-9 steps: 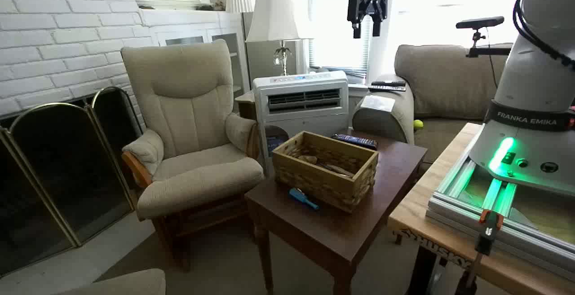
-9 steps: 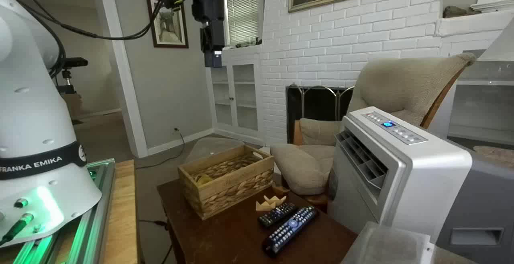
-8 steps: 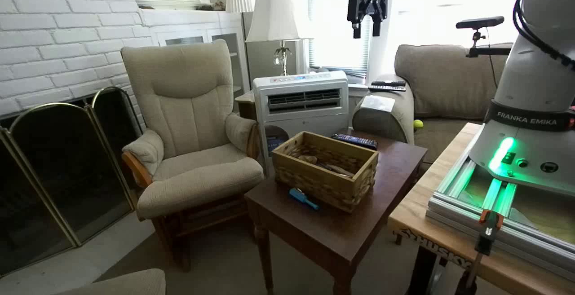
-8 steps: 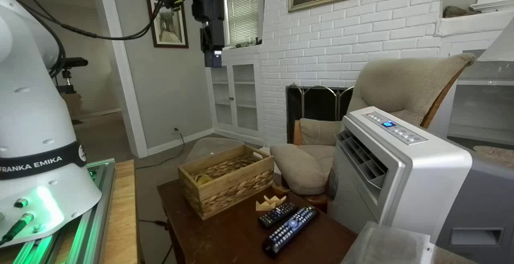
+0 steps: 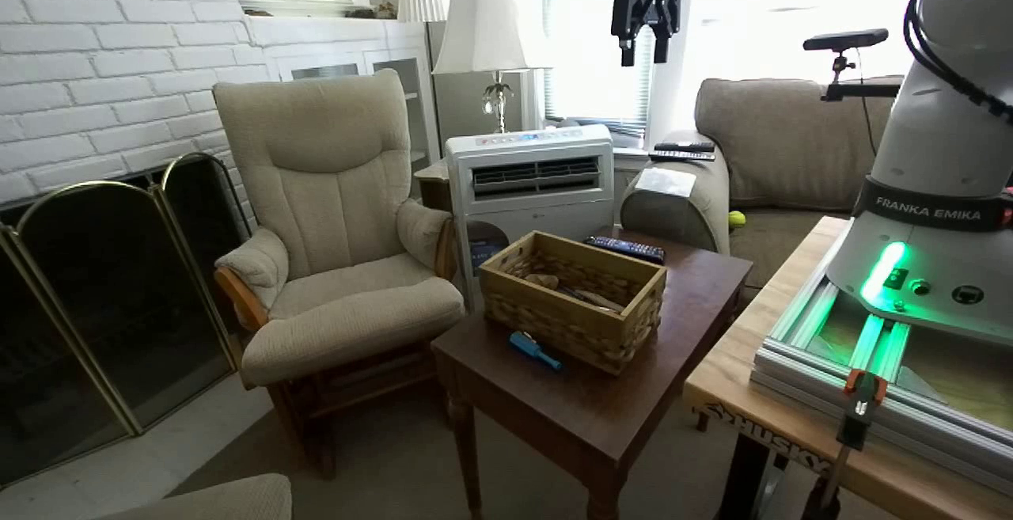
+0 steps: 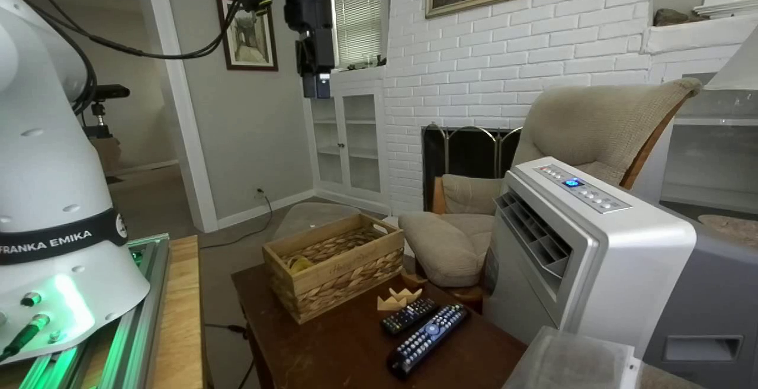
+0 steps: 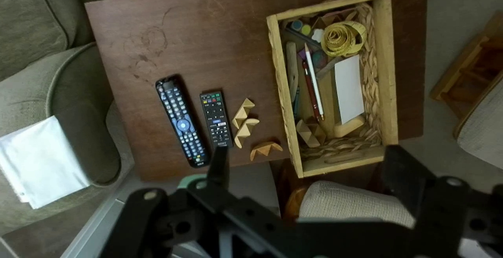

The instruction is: Pile up the three brown objects on the table

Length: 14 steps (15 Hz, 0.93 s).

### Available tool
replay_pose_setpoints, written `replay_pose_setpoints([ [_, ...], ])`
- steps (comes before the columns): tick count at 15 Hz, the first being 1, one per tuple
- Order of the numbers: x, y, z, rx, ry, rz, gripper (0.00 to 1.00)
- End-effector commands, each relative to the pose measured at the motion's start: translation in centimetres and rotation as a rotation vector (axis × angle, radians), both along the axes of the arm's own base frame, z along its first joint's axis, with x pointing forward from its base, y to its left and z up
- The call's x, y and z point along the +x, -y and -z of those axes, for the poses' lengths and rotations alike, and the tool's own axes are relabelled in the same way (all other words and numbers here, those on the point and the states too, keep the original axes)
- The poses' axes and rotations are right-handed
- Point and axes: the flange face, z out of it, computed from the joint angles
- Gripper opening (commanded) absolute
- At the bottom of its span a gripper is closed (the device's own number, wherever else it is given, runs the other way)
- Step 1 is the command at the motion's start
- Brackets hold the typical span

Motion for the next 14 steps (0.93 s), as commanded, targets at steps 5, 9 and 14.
replay_pose_setpoints([
  [5, 7.6, -0.2, 1.6, 0.012, -0.078, -0.193, 1.0],
  [9, 11.8, -0.6, 5.0, 0.017, -0.116, -0.17, 1.0],
  [14, 16.2, -0.3, 9.0, 0.069, -0.084, 0.032, 1.0],
])
